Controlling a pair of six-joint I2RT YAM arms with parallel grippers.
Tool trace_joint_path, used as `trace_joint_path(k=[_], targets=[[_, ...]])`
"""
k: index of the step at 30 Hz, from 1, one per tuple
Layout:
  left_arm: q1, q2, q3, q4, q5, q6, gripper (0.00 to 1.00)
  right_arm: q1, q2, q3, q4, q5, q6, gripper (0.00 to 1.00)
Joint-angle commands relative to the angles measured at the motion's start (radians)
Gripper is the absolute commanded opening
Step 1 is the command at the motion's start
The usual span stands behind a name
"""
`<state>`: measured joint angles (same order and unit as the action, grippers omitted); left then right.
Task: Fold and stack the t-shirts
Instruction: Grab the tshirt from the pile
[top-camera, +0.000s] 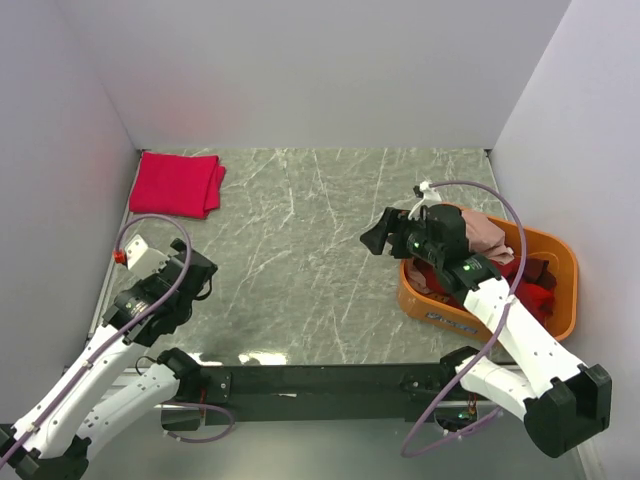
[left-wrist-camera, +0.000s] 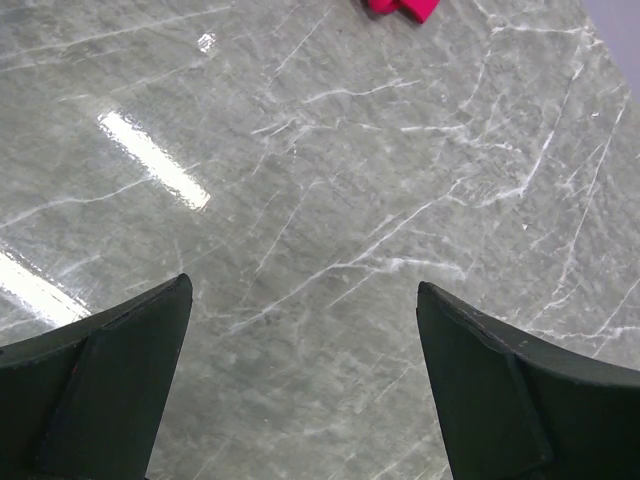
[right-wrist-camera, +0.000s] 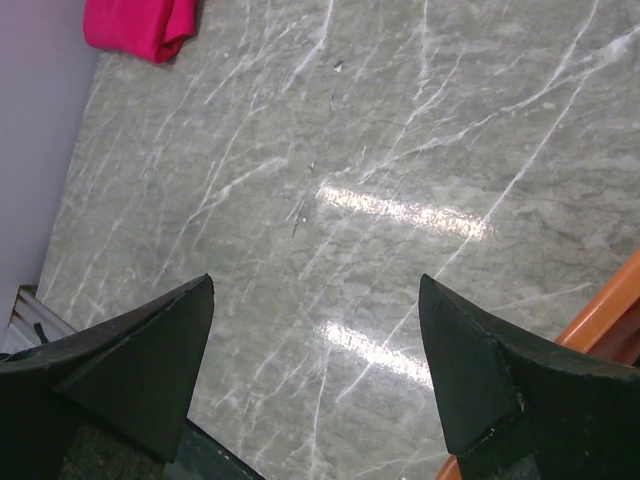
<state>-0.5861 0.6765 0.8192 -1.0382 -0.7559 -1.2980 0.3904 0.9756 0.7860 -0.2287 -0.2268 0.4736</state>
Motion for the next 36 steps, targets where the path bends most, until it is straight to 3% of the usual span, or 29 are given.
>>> trace_joint_path(k=[1,7,11,15,19,21,26,30,33,36], targets=[[-0.001,-0.011,0.0,0.018,0.0,0.011,0.99,0.002,0.018,0.073,0.016,-0.012,0.011,0.89],[-0.003,-0.023,-0.006,0.026,0.004,0.016,0.99,0.002,0.04,0.163,-0.044,0.03,0.002,0.89],[-0.001,-0.034,-0.011,0.036,0.009,0.026,0.99,0.002,0.051,0.272,-0.196,0.171,-0.013,0.89],[-0.004,-0.034,-0.014,0.038,0.01,0.026,0.99,-0.005,0.08,0.367,-0.4,0.561,0.02,0.93],[-0.009,-0.023,-0.014,0.038,0.012,0.025,1.0,-0.083,0.109,0.423,-0.582,0.8,0.088,0.98],[-0.009,-0.017,-0.015,0.04,0.013,0.026,0.99,-0.137,0.117,0.423,-0.62,0.788,0.079,0.98],[-0.011,0.0,-0.009,0.035,0.012,0.028,0.99,-0.312,0.141,0.326,-0.517,0.563,-0.004,0.99],[-0.011,0.008,-0.008,0.027,0.007,0.019,0.99,-0.363,0.202,0.291,-0.454,0.449,-0.006,0.96],[-0.011,0.006,-0.006,0.021,0.006,0.014,0.99,-0.386,0.233,0.269,-0.403,0.396,0.014,0.88],[-0.012,0.003,-0.006,0.012,0.001,0.005,0.99,-0.427,0.213,0.23,-0.325,0.315,0.036,0.28]])
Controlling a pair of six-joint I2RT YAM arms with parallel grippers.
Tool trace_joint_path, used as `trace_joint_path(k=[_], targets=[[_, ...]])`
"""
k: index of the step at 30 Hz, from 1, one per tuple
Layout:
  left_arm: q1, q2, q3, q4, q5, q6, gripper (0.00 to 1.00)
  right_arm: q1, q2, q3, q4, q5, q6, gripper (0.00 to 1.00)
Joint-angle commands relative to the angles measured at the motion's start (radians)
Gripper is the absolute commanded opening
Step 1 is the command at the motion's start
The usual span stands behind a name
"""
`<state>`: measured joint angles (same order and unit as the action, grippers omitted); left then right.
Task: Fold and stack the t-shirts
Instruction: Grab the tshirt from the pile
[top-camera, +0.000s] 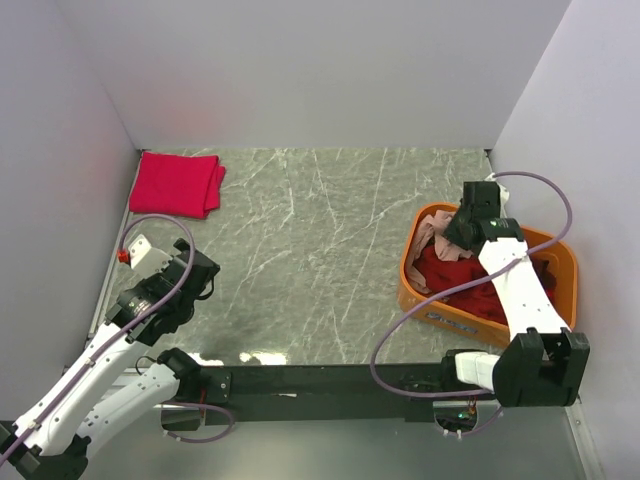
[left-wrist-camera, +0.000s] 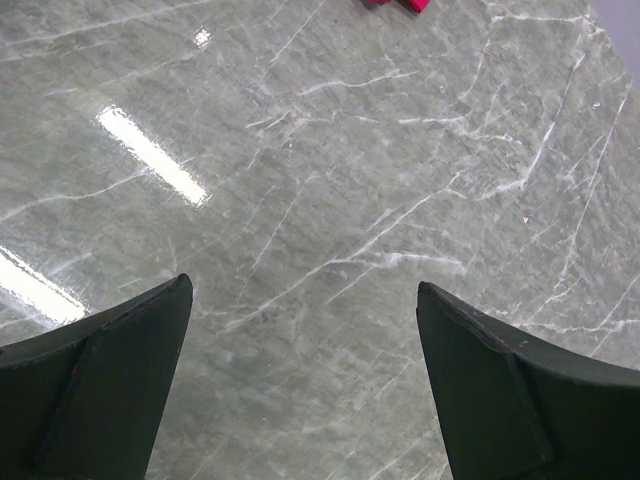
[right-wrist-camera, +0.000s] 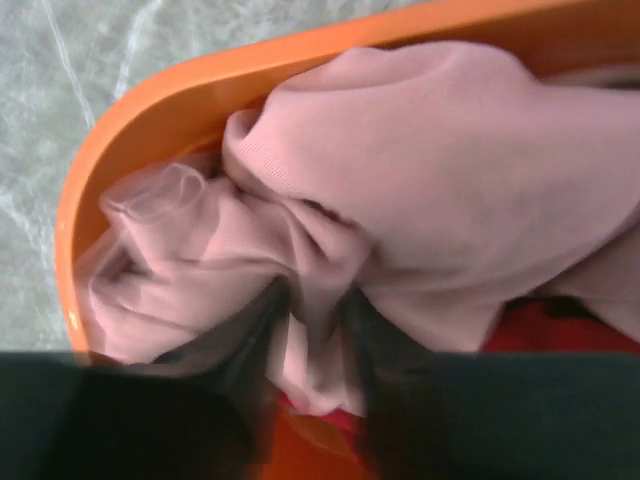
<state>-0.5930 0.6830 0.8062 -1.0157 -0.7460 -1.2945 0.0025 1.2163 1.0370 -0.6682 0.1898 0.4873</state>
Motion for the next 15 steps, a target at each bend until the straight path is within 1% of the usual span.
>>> trace_joint_path(k=[1,2,6,10,15], targets=[[-0.005,-0.007,0.008,-0.011,-0.012,0.0,0.99,-0.051,-0.04,-0.037,0.131,-0.116,0.031,0.05],[-0.005,-0.008,0.008,-0.012,-0.01,0.0,0.99,-0.056,-0.053,-0.04,0.156,-0.124,0.031,0.0],[-0.008,-0.017,0.004,-0.009,-0.015,-0.003,0.99,-0.067,-0.144,-0.038,0.186,-0.136,0.022,0.0],[-0.008,-0.017,0.007,-0.012,-0.016,0.0,0.99,-0.072,-0.211,0.009,0.18,-0.139,0.002,0.0],[-0.008,-0.014,0.008,-0.014,-0.021,-0.005,0.99,-0.072,-0.247,0.22,0.128,-0.151,-0.018,0.0]])
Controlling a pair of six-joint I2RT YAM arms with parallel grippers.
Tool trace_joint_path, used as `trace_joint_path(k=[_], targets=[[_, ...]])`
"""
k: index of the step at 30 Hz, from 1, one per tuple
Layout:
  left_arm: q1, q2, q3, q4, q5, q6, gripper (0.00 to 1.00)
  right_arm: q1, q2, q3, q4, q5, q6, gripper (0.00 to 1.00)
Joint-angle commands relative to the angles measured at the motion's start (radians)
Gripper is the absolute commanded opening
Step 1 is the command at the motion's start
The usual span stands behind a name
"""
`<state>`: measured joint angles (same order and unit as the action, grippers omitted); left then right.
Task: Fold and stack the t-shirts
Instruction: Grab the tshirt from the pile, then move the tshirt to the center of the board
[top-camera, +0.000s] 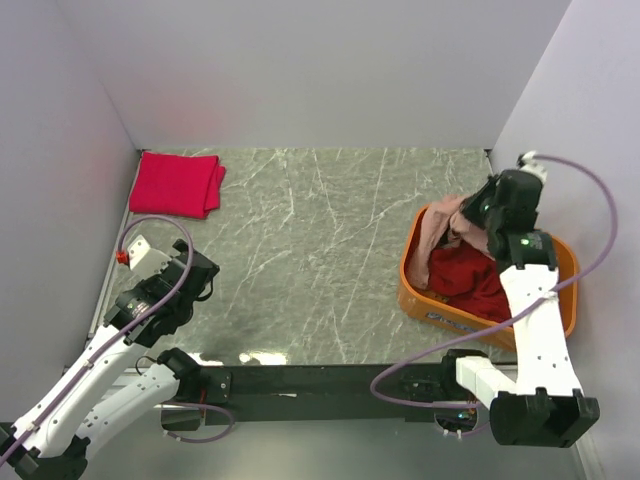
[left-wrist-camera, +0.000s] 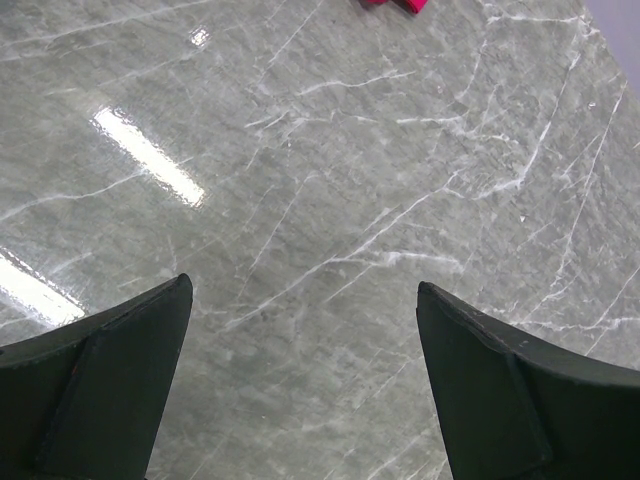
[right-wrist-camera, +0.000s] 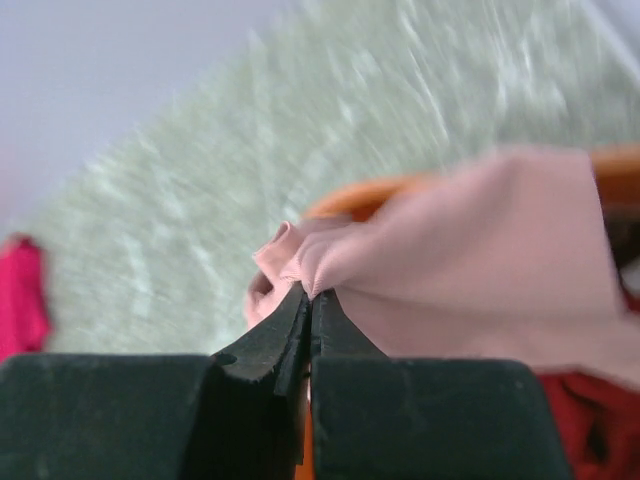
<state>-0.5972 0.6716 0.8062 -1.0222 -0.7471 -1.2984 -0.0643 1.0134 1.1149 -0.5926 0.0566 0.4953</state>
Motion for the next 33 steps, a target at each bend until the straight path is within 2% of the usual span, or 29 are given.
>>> trace_joint_path(k=[1,3,7,12,15,19,23,30,33], targets=[[-0.006,-0.004,0.008,-0.009,-0.02,-0.001,0.99,-0.005,-0.045,0.211,0.05,-0.029,-0.034,0.0],[-0.006,-0.004,0.01,-0.009,-0.02,-0.002,0.99,-0.006,-0.035,0.282,0.048,-0.054,-0.043,0.0],[-0.007,-0.015,0.01,-0.012,-0.023,-0.006,0.99,-0.005,0.019,0.542,0.033,-0.102,-0.058,0.0],[-0.009,-0.026,0.005,-0.019,-0.026,-0.016,0.99,0.01,0.14,0.825,0.054,-0.344,-0.06,0.0],[-0.012,-0.033,0.008,-0.032,-0.031,-0.033,0.99,0.059,0.211,0.922,0.034,-0.39,-0.081,0.0],[-0.015,-0.053,-0.002,-0.007,-0.028,-0.021,0.99,0.309,0.296,1.067,0.016,-0.353,-0.141,0.0],[-0.015,-0.058,0.002,-0.03,-0.037,-0.039,0.99,0.484,0.462,1.214,0.011,-0.391,-0.133,0.0],[-0.021,-0.078,0.004,-0.048,-0.049,-0.061,0.99,0.73,0.652,1.384,0.097,-0.457,-0.112,0.0],[-0.021,-0.092,0.008,-0.081,-0.063,-0.097,1.0,0.785,0.698,1.377,0.158,-0.491,-0.084,0.0]])
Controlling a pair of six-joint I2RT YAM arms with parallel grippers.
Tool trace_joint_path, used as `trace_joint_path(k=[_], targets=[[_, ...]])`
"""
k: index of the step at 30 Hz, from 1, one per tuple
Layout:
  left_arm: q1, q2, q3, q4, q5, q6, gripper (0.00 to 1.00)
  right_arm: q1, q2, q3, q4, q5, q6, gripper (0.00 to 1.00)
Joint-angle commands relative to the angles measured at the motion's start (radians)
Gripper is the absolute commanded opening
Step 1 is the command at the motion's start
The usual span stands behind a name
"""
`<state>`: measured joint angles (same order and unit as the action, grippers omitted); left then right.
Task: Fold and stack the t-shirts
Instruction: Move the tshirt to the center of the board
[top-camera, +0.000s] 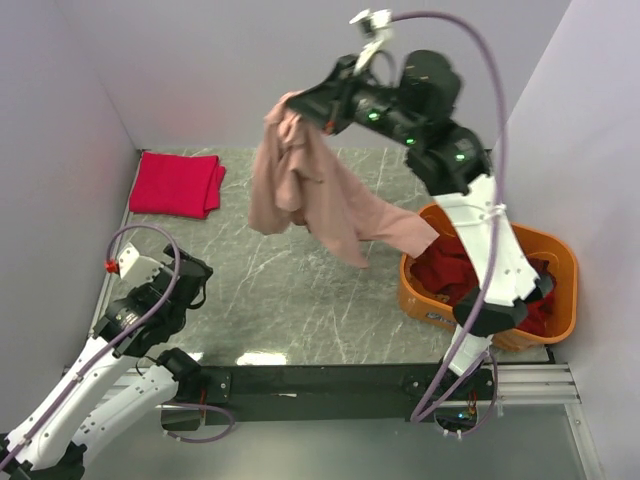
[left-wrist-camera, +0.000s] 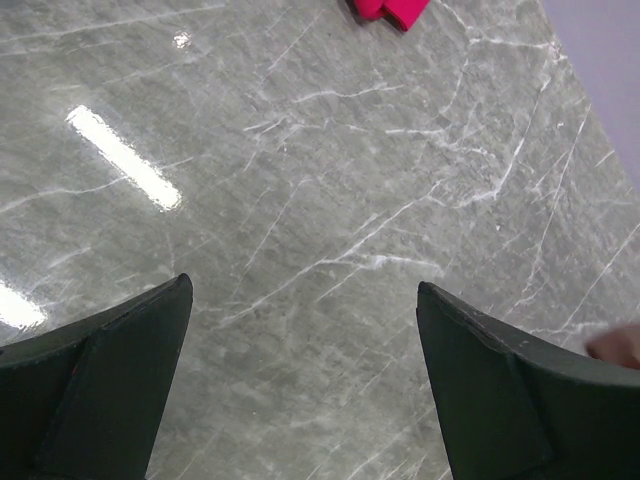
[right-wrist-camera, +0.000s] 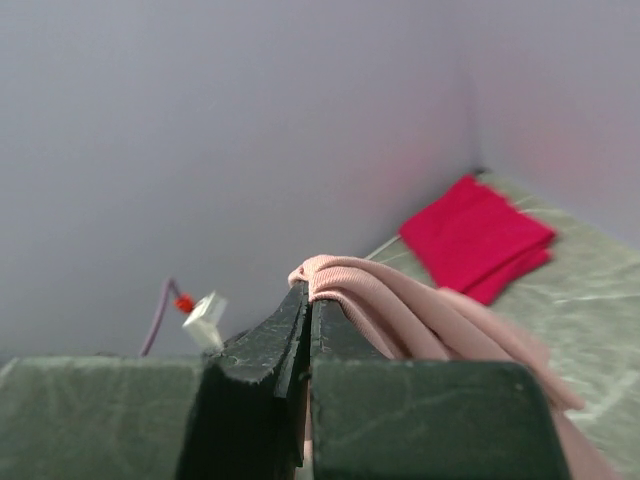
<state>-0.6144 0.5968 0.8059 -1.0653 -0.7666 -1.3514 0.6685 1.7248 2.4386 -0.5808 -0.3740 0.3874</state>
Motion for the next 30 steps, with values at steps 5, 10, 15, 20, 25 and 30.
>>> trace_joint_path(k=[5,10,15,20,25,30], targets=[[-0.005,-0.049,0.013,-0.07,-0.048,-0.08,1.0,0.071,0.01,-0.004,0.263,-0.092,0.064,0.0],[-0.004,-0.084,0.036,-0.117,-0.065,-0.109,1.0,0.086,0.084,0.05,0.327,-0.152,0.108,0.0],[-0.004,-0.121,0.038,-0.144,-0.059,-0.134,0.99,0.098,0.073,-0.041,0.369,-0.117,0.097,0.0],[-0.005,-0.144,0.029,-0.143,-0.043,-0.13,0.99,0.097,-0.06,-0.263,0.26,0.1,-0.051,0.0],[-0.005,-0.144,0.03,-0.145,-0.025,-0.132,0.99,-0.021,-0.162,-0.695,0.185,0.279,-0.041,0.0],[-0.005,-0.092,-0.028,-0.043,0.027,-0.085,1.0,-0.15,-0.105,-0.874,0.098,0.364,-0.005,0.57]])
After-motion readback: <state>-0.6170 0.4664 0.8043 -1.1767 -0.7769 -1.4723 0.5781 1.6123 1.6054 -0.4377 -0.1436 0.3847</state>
